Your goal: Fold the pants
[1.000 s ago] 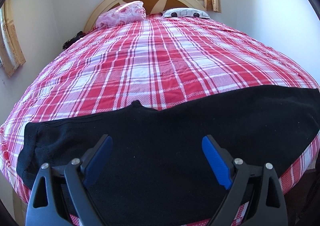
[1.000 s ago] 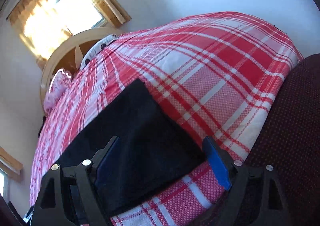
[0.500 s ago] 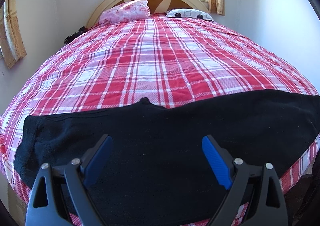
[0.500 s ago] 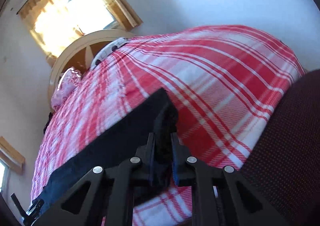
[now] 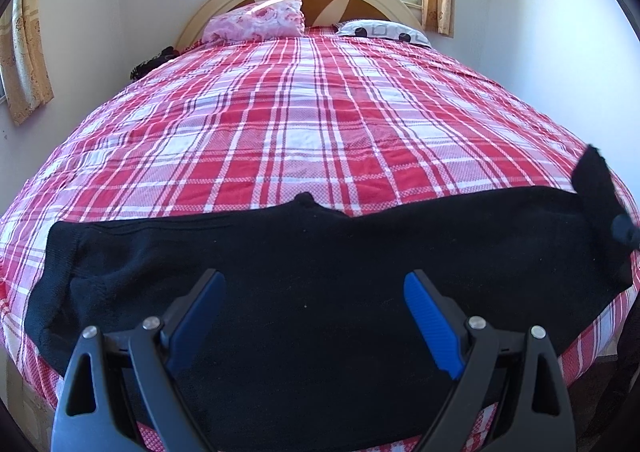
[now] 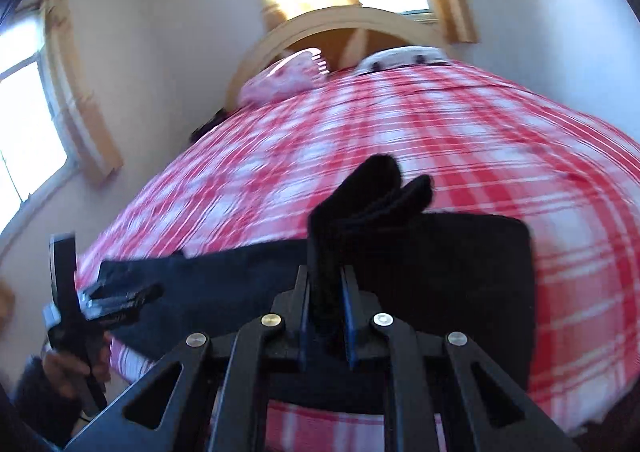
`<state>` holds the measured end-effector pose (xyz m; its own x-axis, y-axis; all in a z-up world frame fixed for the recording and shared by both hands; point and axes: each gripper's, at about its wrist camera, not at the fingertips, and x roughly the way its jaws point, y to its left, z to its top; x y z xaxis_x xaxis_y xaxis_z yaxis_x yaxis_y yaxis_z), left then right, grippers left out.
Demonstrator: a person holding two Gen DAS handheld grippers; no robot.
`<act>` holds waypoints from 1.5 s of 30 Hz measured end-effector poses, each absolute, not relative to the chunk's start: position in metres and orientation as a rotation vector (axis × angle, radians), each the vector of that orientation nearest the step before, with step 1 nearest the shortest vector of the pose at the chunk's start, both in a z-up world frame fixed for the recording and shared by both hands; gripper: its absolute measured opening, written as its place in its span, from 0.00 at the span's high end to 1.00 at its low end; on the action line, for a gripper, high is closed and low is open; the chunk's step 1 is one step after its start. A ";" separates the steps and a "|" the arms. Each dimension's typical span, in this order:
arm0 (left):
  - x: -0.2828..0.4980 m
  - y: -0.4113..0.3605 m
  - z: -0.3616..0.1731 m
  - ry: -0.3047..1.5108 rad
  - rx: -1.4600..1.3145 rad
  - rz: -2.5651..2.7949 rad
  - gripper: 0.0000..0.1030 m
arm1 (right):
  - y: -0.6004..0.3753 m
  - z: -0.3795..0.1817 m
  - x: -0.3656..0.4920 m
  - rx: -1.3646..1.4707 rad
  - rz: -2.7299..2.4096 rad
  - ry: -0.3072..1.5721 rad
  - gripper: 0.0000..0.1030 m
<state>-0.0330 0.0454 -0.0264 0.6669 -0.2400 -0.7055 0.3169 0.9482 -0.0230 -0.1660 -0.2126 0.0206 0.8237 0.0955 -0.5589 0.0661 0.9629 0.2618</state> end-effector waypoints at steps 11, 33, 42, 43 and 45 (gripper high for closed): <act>-0.030 0.058 -0.033 0.789 0.093 -0.312 0.09 | -0.084 -0.025 -0.126 -0.075 0.056 0.638 0.86; -0.050 -0.049 0.027 0.625 0.179 -0.628 0.09 | -0.270 0.011 -0.158 0.229 -0.325 0.550 0.48; -0.026 -0.089 -0.025 0.807 0.228 -0.465 0.09 | -0.275 -0.022 -0.114 0.134 -0.393 0.707 0.55; -0.021 -0.083 -0.033 0.850 0.188 -0.469 0.08 | -0.276 -0.023 -0.112 0.135 -0.399 0.711 0.55; -0.019 -0.074 -0.038 0.870 0.105 -0.475 0.07 | -0.280 -0.030 -0.104 0.141 -0.405 0.726 0.55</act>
<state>-0.0192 -0.0736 -0.0384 0.5475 -0.3583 -0.7562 0.4427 0.8909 -0.1016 -0.1038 -0.2797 -0.0296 0.6743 -0.3101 -0.6702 0.4068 0.9134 -0.0133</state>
